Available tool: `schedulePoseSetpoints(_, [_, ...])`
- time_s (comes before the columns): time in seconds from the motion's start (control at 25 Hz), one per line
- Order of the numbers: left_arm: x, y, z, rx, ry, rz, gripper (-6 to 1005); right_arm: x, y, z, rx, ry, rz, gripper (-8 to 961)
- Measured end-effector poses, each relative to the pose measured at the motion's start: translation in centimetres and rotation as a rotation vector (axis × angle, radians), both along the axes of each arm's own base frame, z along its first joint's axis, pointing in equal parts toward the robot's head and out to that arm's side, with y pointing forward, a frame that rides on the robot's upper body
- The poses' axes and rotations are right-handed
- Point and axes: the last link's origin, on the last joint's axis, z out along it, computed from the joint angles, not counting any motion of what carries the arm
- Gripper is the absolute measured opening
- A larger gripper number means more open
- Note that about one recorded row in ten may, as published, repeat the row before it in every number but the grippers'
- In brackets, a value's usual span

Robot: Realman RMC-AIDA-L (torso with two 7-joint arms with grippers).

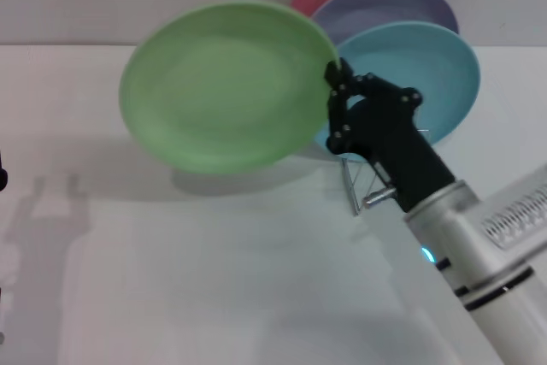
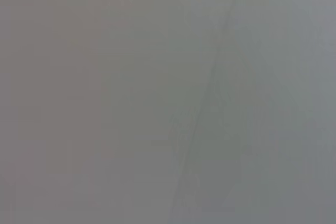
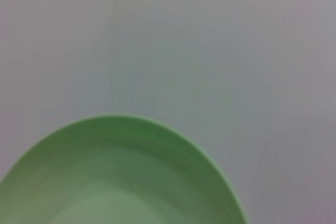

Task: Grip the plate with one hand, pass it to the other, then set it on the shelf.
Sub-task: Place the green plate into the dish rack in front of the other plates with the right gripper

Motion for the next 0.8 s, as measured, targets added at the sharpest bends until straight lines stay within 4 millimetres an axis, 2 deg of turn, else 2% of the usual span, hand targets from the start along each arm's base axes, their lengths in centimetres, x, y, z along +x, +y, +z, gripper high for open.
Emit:
schedulePoseSetpoints(0.08, [-1.2,0.6,0.3,-0.035,-0.042,-0.029,436,0.2,-0.6,0.9,0.057,0.017,0.024,19])
schedulePoseSetpoints(0.16, [-1.5,0.8,0.5,-0.044,-0.05,-0.041,438,0.5,-1.1,1.8,0.112,0.035,0.039,19])
schedulePoseSetpoints(0.28, [-1.6,1.0,0.7,-0.04,-0.043,-0.05,516,1.8,-2.2,3.6,0.218,0.054,0.053,18])
schedulePoseSetpoints(0.68, [-1.5,1.5,1.1,-0.025,-0.011,-0.058,814,4.8,-3.9,5.7,0.331,0.0,0.041,17])
schedulePoseSetpoints(0.8, [-1.4,1.6,1.0,-0.018,0.012,-0.055,814,5.8,-4.1,6.1,0.348,-0.036,0.034,17])
